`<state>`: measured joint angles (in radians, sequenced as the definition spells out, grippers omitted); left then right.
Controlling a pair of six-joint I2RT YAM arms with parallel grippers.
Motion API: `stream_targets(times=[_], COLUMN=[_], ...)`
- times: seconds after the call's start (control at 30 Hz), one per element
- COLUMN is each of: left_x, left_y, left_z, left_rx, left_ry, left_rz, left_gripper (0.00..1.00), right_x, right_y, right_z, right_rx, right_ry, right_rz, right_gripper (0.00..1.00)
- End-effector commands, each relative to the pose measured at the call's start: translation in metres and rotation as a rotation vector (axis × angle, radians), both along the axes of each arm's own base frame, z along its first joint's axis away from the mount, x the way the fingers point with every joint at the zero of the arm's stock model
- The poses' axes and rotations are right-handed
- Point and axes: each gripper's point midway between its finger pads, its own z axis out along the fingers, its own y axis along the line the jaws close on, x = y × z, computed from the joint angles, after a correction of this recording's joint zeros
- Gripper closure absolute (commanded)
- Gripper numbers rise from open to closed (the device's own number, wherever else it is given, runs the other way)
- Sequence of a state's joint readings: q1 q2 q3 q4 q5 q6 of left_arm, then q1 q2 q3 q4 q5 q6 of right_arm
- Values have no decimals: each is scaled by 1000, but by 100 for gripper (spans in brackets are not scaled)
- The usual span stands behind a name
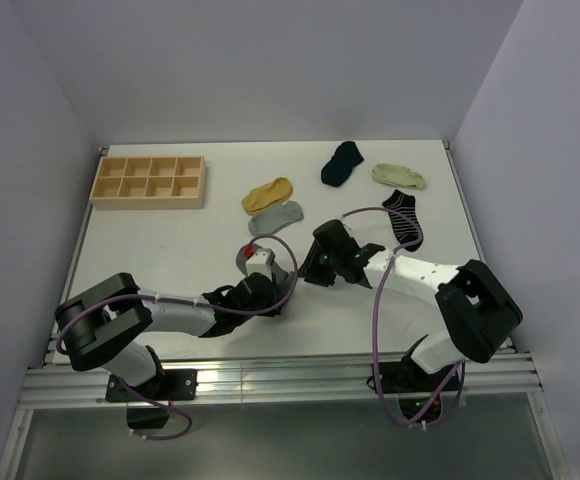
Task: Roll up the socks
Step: Roll the sock at the center of the board.
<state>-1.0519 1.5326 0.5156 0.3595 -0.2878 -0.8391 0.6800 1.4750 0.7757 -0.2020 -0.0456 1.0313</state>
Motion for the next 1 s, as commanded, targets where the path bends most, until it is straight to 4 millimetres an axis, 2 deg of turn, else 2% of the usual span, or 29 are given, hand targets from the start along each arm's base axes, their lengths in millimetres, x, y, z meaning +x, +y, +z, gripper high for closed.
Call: stream_targets(times=[0.0,0.23,0.33,0.53,0.97], left_x=[-15,-15,-15,-15,-12], left_y=[-4,-3,-4,-5,-8], left_z=[-3,-5,-6,-6,-8], left_rx=[-69,-80,-82,-88,-104], left_ry=[81,94,99,103,117], left_rz=[-39,-39,-43,-45,-53], left_gripper=[100,100,100,99,99], right_x=[16,15,16,8,7], right_y=[9,19,19,5,15], right_z=[19,8,1,-17,-34], right_rx=[85,124,101,16,26], right_ry=[-92,-57,-36,33,68], right_rz=[-26,-18,-21,-55,-17], right_gripper=[61,58,57,55,57])
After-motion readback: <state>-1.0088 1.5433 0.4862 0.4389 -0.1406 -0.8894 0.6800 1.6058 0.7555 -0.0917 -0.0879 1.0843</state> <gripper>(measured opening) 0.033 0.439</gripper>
